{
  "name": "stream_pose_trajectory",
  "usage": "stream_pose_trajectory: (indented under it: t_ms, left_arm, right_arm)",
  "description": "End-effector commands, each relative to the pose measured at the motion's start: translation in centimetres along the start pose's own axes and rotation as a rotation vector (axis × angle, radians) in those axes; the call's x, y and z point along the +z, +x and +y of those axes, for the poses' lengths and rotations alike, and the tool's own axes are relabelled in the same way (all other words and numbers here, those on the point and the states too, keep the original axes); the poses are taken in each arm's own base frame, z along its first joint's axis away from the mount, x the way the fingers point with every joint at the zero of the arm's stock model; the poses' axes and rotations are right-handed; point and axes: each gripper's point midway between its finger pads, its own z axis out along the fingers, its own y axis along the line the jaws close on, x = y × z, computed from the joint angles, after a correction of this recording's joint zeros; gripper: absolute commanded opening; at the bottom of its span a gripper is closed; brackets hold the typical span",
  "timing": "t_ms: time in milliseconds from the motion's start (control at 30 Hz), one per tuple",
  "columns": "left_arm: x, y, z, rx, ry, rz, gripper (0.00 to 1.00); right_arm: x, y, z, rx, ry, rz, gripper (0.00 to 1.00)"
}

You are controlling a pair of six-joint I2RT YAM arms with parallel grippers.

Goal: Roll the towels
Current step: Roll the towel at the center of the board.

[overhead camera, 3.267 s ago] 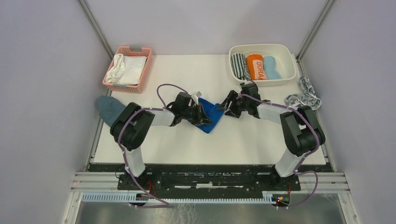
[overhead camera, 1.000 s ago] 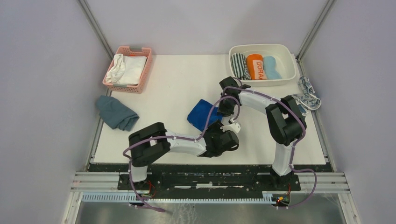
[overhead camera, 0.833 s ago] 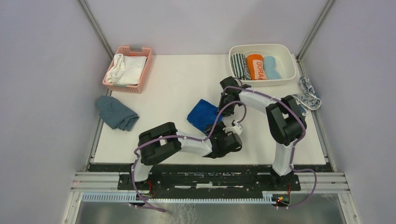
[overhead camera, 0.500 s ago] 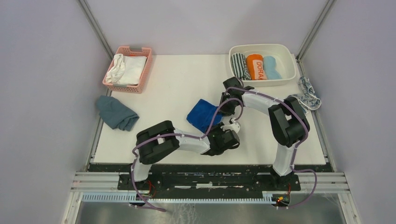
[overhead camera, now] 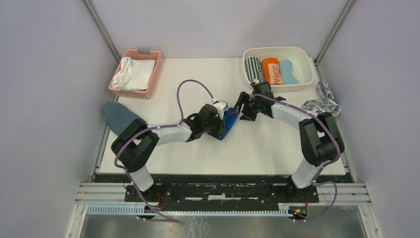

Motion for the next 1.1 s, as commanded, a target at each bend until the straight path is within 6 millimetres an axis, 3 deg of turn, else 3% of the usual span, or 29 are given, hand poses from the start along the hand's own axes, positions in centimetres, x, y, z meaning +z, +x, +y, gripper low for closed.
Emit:
stream_pose_trajectory:
  t_ms: [0, 167, 433, 500, 667, 833, 933, 1067]
  left_arm:
    - [-1.2, 0.7, -3.6, -0.303, 0.371, 0.057, 0.08]
    - [-0.9, 1.3, -2.0, -0.493, 0.449, 0.084, 0.06]
    - [-0.1, 3.2, -1.1, -0.601, 0.447, 0.172, 0.05]
    - [0.0, 3.6, -0.7, -0.65, 0.445, 0.192, 0.04]
    - [-0.1, 4.7, 0.7, -0.747, 0.406, 0.222, 0.06]
    - [-0.1, 5.1, 1.7, -0.747, 0.327, 0.233, 0.21]
    - [-0.8, 4.1, 1.9, -0.652, 0.24, 0.201, 0.36]
    - [-2.6, 1.2, 2.0, -0.435, 0.044, 0.104, 0.48]
  right_arm:
    - [-0.7, -1.4, 2.1, -0.058, -0.102, -0.07, 0.72]
    - [0.8, -1.3, 1.7, -0.013, -0.13, -0.064, 0.76]
    - [4.2, -0.4, 0.4, 0.046, -0.127, -0.005, 0.77]
    - [5.1, -0.1, -0.5, 0.055, -0.103, 0.01, 0.74]
    - [5.7, 1.3, -2.8, 0.062, -0.014, 0.057, 0.52]
    - [4.6, 2.0, -4.1, 0.013, 0.134, 0.079, 0.35]
    - [3.5, 2.0, -4.7, -0.019, 0.252, 0.079, 0.28]
    - [2.6, 1.5, -4.8, -0.038, 0.346, 0.071, 0.26]
